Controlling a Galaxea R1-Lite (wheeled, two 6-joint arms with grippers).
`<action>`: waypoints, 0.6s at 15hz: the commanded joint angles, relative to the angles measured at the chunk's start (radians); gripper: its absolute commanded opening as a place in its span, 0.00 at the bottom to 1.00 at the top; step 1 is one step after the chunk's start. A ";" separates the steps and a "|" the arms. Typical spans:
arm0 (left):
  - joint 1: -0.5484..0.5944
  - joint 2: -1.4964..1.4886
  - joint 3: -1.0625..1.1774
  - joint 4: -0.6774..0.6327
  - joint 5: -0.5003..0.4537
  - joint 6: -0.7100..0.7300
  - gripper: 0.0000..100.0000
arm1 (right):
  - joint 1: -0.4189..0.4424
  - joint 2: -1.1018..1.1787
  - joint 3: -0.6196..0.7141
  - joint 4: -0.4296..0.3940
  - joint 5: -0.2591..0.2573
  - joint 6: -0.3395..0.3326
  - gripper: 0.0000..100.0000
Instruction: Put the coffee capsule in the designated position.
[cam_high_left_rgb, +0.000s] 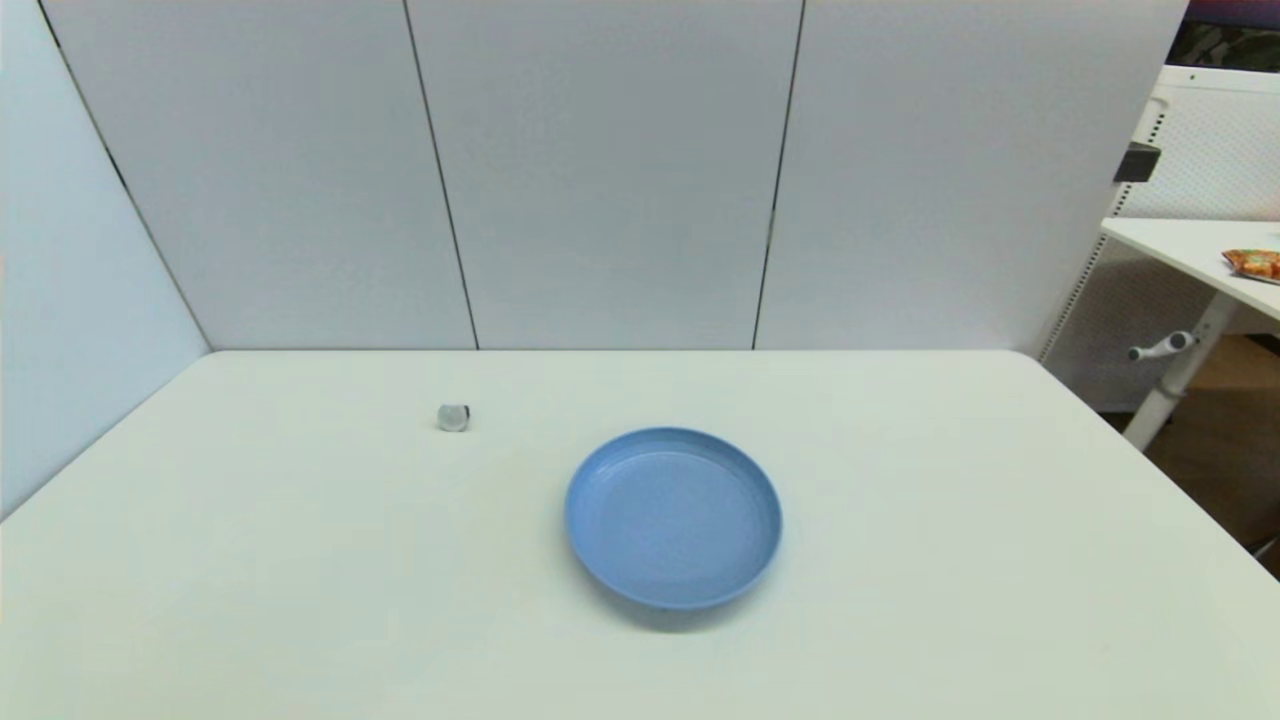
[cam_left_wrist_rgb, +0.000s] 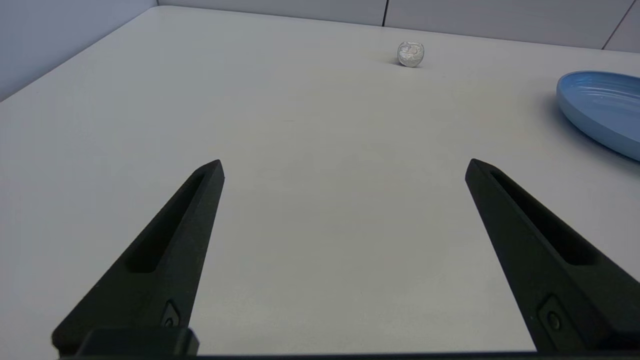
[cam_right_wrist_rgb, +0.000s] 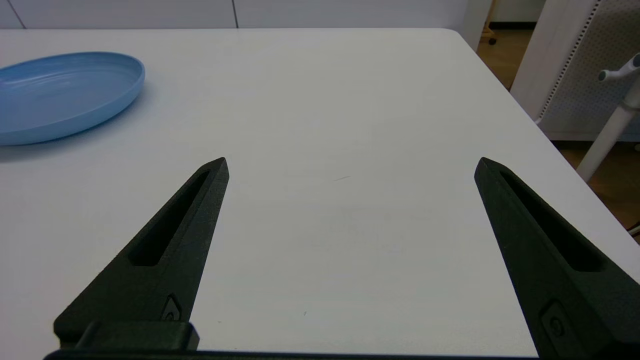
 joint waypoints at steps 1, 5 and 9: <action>0.001 0.000 0.000 0.000 0.000 0.000 1.00 | 0.000 0.001 0.006 0.000 0.001 0.000 1.00; 0.001 0.000 0.000 0.000 0.000 0.000 1.00 | 0.000 0.001 0.006 -0.001 0.001 0.000 1.00; -0.001 0.000 0.000 0.000 0.000 0.000 1.00 | 0.000 0.001 0.006 0.000 0.001 0.000 1.00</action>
